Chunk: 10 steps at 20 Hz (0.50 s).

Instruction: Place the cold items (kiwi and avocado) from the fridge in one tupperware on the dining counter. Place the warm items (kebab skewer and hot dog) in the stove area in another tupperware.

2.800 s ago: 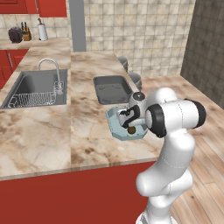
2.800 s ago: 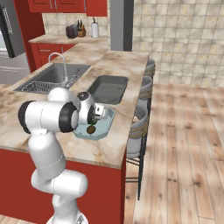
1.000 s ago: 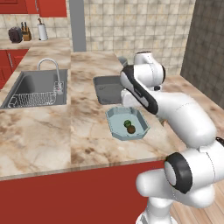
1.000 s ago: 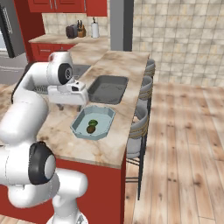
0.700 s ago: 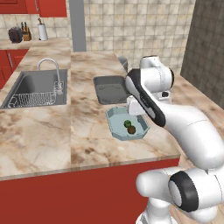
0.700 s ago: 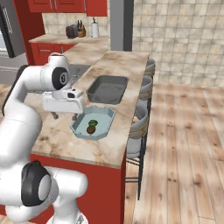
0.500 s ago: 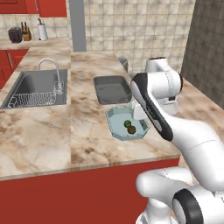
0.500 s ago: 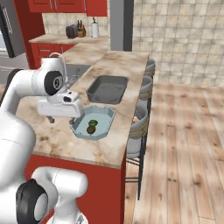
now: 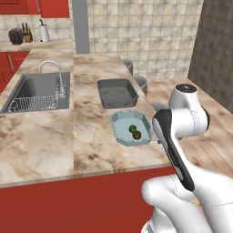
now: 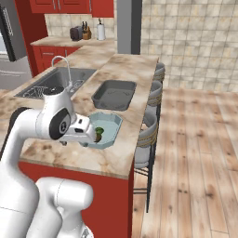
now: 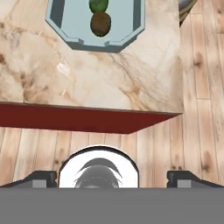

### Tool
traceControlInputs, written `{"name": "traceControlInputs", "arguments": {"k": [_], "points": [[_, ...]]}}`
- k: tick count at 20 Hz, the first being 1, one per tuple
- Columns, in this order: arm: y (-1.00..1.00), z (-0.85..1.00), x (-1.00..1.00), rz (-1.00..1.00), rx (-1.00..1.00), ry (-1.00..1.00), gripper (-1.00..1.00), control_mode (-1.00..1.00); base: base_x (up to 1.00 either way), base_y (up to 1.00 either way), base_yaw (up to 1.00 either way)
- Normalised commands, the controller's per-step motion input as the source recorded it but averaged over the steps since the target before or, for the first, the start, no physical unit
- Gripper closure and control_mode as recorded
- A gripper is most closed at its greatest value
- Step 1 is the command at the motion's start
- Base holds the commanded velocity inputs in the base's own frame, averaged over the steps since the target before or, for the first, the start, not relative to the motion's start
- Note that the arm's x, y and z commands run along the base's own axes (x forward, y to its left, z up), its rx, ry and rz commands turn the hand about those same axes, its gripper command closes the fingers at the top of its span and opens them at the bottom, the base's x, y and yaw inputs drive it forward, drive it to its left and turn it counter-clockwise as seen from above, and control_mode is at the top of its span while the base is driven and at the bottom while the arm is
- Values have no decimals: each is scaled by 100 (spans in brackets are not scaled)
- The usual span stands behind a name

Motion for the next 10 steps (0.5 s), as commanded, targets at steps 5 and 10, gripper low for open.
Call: {"name": "traceControlInputs", "arguments": {"k": [5, 10], "points": [[-5, -2, 9, -8, 1, -1, -100, -100, 0, 0, 0], [0, 0, 0, 0, 0, 0, -100, -100, 0, 0, 0]]}}
